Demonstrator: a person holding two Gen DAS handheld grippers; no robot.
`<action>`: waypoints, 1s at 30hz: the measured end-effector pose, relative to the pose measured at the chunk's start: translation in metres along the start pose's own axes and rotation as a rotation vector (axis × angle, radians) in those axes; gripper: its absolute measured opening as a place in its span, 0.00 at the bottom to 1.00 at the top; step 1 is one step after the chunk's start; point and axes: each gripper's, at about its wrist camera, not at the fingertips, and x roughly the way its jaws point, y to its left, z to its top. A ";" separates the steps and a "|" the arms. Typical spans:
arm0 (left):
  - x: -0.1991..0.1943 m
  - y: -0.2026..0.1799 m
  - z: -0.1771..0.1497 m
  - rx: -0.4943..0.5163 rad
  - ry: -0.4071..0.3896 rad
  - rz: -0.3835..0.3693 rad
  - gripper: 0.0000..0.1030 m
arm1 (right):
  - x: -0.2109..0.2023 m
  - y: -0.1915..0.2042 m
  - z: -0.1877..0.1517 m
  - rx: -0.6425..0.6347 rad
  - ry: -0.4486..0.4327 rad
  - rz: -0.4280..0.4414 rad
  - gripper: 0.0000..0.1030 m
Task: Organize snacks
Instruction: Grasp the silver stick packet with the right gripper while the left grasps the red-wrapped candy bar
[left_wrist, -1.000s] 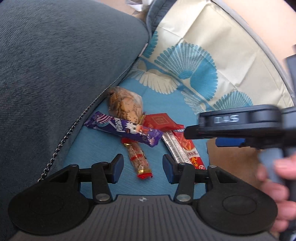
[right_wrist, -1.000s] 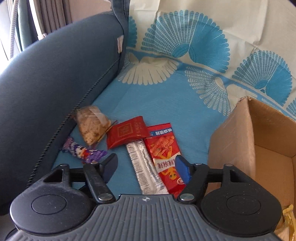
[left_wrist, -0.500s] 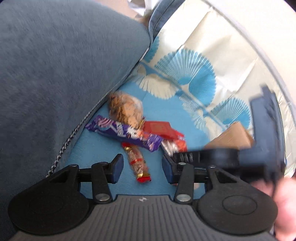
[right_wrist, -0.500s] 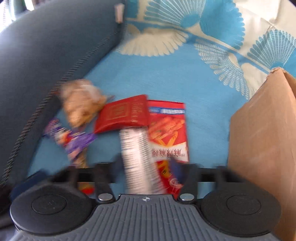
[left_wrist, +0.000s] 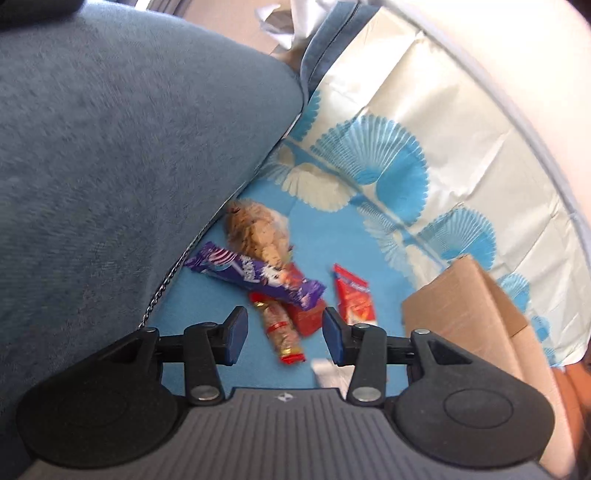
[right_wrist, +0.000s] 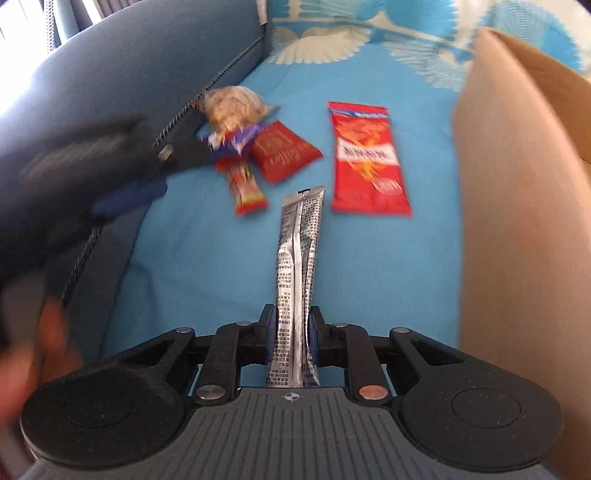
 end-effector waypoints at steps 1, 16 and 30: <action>0.004 -0.001 0.000 0.012 0.012 0.001 0.47 | -0.007 0.001 -0.010 0.005 -0.016 -0.022 0.18; 0.063 -0.044 -0.029 0.390 0.057 0.204 0.49 | -0.026 -0.003 -0.066 -0.049 -0.116 -0.095 0.39; 0.023 -0.024 -0.019 0.226 0.277 0.134 0.23 | -0.047 -0.012 -0.086 -0.059 -0.154 -0.039 0.25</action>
